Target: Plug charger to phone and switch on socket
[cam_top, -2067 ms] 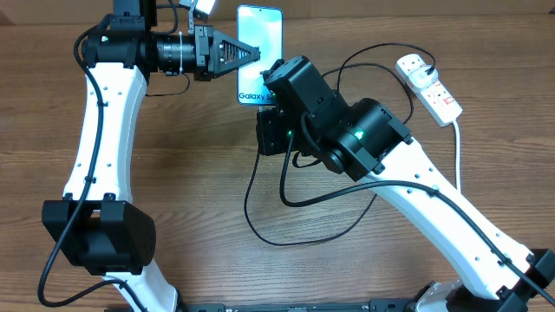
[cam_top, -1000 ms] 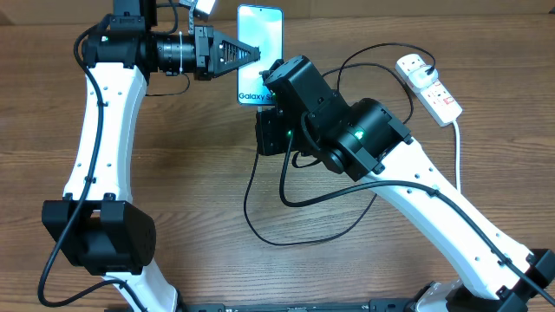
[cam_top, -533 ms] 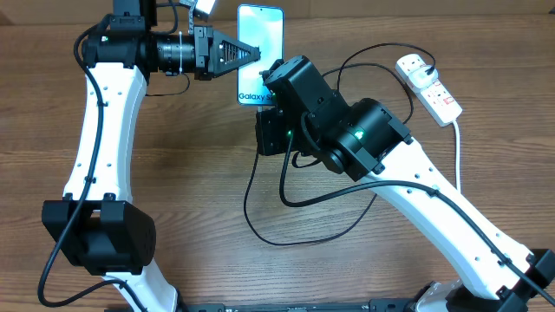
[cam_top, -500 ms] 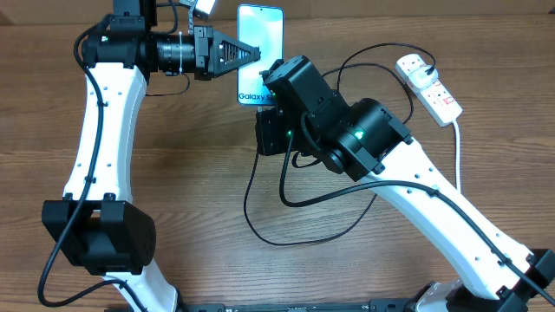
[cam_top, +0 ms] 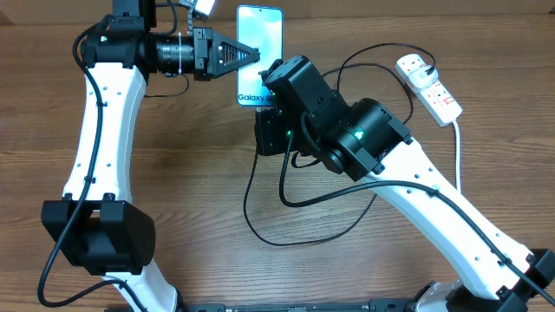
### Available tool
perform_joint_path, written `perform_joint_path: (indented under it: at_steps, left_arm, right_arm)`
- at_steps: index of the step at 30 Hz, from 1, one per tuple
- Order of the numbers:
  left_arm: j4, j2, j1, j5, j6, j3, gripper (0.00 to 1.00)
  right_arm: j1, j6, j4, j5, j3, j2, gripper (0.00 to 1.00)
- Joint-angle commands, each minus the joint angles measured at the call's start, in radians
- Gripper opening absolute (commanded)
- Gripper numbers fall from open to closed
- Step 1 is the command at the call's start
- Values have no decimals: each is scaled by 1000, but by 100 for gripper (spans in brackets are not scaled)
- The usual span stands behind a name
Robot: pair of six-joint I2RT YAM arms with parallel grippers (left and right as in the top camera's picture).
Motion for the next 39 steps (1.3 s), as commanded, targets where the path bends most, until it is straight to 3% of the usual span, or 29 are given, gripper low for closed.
perform_joint_path:
  at_steps: [1,39]
  left_arm:
    - [0,-4,3,52,31,8,4]
    - [-52,-4,3,74,109,8,4]
  right_arm:
    - [-8,2,14,14,27,-20,4]
    - [-31,2,58,13,27,-20,4]
